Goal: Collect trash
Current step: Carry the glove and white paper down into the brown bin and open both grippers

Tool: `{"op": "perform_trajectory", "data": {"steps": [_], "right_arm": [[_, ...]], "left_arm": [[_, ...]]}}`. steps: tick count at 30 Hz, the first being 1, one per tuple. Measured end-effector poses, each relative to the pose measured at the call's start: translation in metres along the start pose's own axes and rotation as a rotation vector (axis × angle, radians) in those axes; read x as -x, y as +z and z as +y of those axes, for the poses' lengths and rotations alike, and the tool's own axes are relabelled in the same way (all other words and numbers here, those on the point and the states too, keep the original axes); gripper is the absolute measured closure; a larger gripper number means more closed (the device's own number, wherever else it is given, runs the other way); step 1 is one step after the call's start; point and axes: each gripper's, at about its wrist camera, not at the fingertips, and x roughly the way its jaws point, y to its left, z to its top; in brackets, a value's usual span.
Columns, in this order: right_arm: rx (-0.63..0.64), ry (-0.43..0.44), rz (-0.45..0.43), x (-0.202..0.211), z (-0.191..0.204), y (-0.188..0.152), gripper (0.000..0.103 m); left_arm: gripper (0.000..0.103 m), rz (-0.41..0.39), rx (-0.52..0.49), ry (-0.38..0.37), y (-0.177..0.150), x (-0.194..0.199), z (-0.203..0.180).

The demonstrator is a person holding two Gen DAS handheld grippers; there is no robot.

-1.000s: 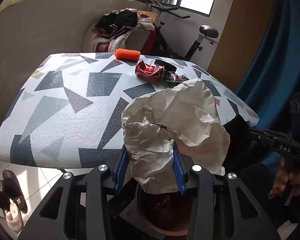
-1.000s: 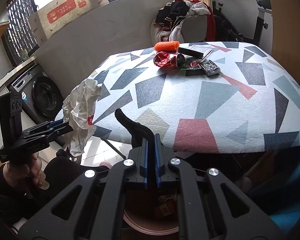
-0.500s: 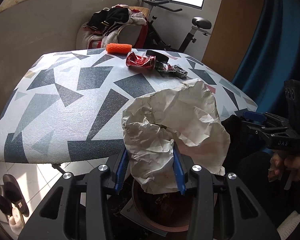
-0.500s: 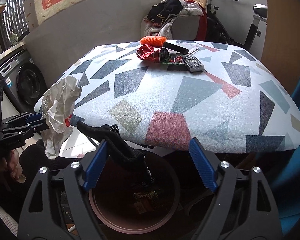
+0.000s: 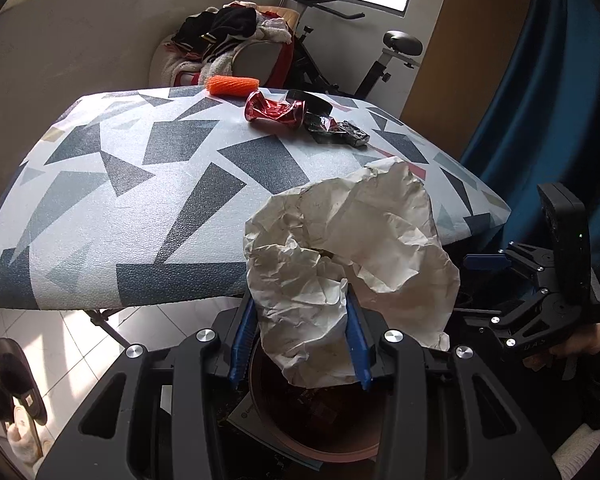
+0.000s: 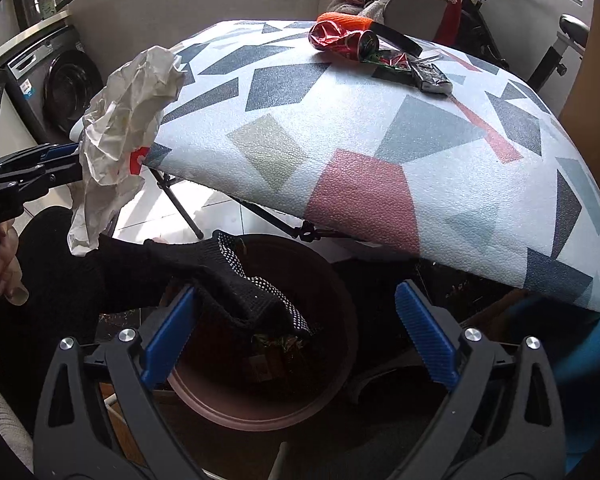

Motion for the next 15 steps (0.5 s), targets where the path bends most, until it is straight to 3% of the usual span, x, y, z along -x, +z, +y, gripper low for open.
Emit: {"op": "perform_trajectory", "data": {"steps": [3,7,9,12,15], "right_arm": [[-0.033,0.033,0.034,-0.006,-0.005,-0.001,0.008],[-0.172,0.154,0.014,-0.002,-0.027,-0.001,0.008],[-0.212,0.171,0.014,-0.004,-0.033,-0.004,0.008],[-0.239,0.209,-0.008,-0.004,-0.037,-0.008,0.008],[-0.254,0.217,-0.086,0.007,-0.041,-0.005,0.008]], "left_arm": [[0.063,0.014,0.000,0.001,-0.002,-0.002,0.000],[0.063,0.012,-0.017,0.010,-0.003,-0.003,-0.002],[0.063,0.019,-0.019,0.009,-0.007,-0.006,-0.003],[0.063,0.044,-0.032,0.009,-0.013,-0.012,-0.006],[0.063,0.057,-0.056,0.009,-0.015,-0.016,-0.009]]}}
